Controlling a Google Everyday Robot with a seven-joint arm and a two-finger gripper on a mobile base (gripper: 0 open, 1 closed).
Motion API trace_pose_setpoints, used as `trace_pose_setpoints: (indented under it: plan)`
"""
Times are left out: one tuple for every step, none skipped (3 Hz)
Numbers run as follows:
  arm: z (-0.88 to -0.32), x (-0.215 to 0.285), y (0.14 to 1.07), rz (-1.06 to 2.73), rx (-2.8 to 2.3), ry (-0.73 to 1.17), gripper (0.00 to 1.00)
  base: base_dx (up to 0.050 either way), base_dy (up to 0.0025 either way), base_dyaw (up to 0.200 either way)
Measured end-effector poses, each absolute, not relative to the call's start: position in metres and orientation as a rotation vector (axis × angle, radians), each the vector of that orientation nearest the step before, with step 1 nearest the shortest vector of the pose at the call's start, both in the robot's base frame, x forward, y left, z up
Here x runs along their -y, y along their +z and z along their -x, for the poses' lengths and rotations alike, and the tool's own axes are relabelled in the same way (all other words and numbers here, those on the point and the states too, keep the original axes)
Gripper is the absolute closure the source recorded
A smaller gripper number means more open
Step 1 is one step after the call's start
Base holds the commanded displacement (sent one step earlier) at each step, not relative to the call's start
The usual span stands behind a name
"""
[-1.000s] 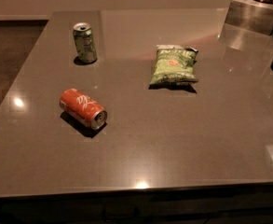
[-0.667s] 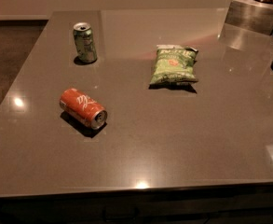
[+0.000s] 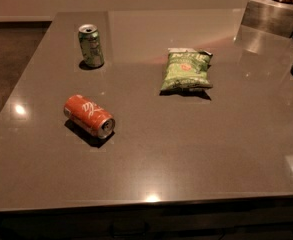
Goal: Pick coke can
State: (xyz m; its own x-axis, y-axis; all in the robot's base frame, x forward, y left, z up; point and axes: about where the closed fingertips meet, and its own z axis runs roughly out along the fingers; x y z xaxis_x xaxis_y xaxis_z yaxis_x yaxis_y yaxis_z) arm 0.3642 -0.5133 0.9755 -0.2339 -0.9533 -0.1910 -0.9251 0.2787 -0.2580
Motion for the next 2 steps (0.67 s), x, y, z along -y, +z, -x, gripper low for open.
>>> trace_pose_setpoints:
  plan:
    - [-0.357,0.535,0.972,1.710,-2.252,-0.144,0.00,0.000,0.00000,0.000]
    - [-0.351,0.550,0.968,1.707,-2.255,-0.153,0.00,0.000,0.00000,0.000]
